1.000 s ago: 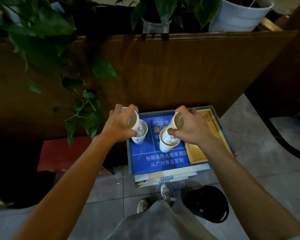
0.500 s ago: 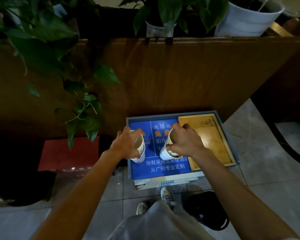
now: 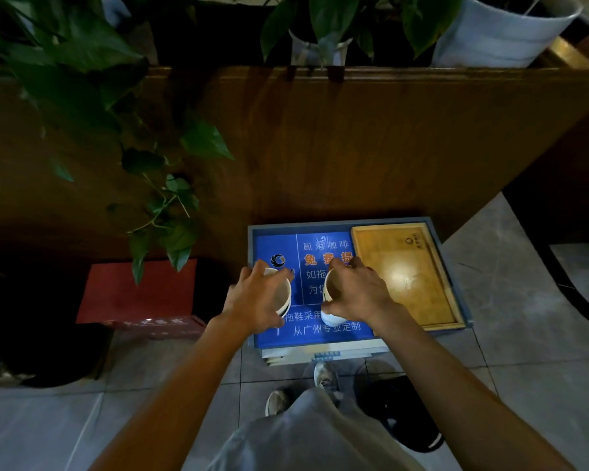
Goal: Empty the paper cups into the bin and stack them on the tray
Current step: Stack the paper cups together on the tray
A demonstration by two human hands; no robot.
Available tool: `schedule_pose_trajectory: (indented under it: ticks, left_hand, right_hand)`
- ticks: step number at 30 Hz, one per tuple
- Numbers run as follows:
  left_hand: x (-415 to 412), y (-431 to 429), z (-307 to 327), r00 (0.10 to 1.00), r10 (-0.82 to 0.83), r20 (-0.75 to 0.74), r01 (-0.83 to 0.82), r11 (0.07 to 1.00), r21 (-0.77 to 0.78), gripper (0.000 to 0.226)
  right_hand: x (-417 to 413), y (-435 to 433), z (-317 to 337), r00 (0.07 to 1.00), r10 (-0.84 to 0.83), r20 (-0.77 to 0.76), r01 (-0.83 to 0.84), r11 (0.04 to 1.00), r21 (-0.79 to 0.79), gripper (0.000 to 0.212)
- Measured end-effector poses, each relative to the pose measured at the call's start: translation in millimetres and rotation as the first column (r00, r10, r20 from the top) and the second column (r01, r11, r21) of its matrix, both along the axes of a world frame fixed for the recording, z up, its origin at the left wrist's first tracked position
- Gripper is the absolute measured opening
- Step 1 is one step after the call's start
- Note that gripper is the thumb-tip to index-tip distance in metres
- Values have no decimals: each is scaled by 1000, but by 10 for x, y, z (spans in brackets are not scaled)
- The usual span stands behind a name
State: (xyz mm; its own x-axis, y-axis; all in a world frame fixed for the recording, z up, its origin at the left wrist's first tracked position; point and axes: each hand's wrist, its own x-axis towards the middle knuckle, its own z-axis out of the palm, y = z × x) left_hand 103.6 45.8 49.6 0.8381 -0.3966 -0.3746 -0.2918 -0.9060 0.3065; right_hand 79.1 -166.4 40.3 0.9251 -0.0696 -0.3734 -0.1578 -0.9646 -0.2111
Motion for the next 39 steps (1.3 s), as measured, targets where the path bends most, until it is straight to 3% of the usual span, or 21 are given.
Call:
schedule_pose_trajectory:
  ticks: [11,19,22,25,31,39]
  left_hand:
    - [-115,-123,-126,1000,15,-3,-14,1000,16,89]
    - [-65,-138,-34,996,-53,-77,61,992,110,116]
    - [-46,-136,9,995,-78,-55,85,988,132,124]
    - [-42,-126,9,994,-90,-63,98,985,139,109]
    - [-42,-127,-75,998,-62,0,62,994,91,96]
    - [15,-218,-107,1000,11,-22,-8,995,101,98]
  right_hand:
    - [-193,-9,-192,1000,0,-10,1,998,63,95]
    - [-121,-69,-94,978,133,-159,-132,991,18,131]
    - [-121,-127,-40,961,215,-176,-213,977,35,117]
    - [-111,-168,6,959,239,-153,-231,971,68,103]
    - [-33,-124,38,984,175,-29,-175,984,21,102]
    - [137,-102,58,986,153,-62,-149,987,60,103]
